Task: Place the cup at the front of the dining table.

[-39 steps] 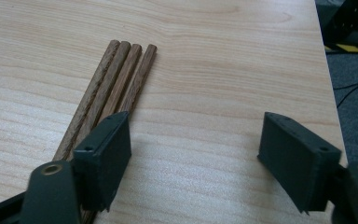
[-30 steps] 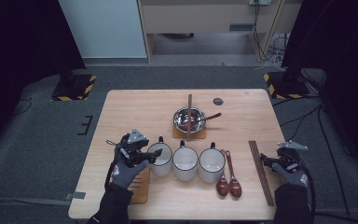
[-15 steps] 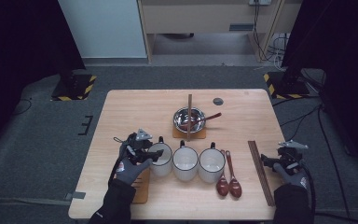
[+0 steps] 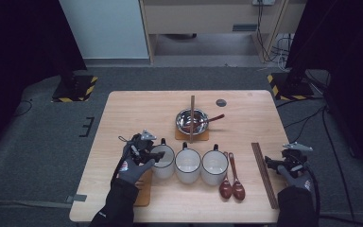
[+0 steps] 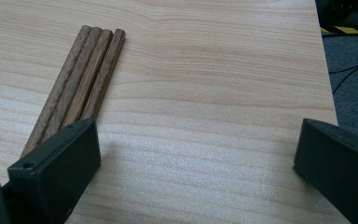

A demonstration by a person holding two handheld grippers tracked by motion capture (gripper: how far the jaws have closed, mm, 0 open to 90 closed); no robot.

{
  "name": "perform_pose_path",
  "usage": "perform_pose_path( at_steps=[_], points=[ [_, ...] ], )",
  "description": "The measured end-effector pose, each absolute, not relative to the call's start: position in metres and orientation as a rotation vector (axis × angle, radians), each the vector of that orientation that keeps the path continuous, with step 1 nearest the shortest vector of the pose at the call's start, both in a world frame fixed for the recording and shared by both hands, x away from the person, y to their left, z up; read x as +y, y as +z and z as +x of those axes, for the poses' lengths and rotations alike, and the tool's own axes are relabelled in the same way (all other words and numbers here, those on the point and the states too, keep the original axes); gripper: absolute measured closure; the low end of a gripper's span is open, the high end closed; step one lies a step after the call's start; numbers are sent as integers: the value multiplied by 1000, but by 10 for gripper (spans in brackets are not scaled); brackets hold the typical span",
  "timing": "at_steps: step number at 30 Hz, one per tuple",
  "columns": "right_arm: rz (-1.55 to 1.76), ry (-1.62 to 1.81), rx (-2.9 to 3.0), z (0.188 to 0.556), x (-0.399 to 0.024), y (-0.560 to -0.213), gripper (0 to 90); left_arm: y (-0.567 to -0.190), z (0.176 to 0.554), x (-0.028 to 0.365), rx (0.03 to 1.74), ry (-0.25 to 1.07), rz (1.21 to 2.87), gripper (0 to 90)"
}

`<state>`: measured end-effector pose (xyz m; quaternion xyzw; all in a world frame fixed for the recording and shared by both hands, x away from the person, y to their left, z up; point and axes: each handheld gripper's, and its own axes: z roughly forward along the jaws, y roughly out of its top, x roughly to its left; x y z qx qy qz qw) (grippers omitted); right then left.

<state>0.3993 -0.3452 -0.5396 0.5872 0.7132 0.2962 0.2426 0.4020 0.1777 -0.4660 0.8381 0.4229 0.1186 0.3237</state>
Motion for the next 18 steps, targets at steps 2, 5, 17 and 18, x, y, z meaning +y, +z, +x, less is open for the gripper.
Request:
perform_pose_path(
  at_steps=[2, 5, 17, 18],
  points=[
    [1607, 809, 1948, 399, -345, -540, 4, -467, 403, 179, 1123, 312, 2206, 571],
    [1614, 810, 1944, 398, -345, -539, 4, -468, 404, 181, 1134, 305, 2211, 591],
    [1613, 809, 1945, 398, -345, -539, 4, -468, 404, 179, 1142, 313, 2248, 712],
    [1615, 809, 1943, 398, -345, -539, 4, -468, 404, 178, 1142, 314, 2255, 725]
  ],
)
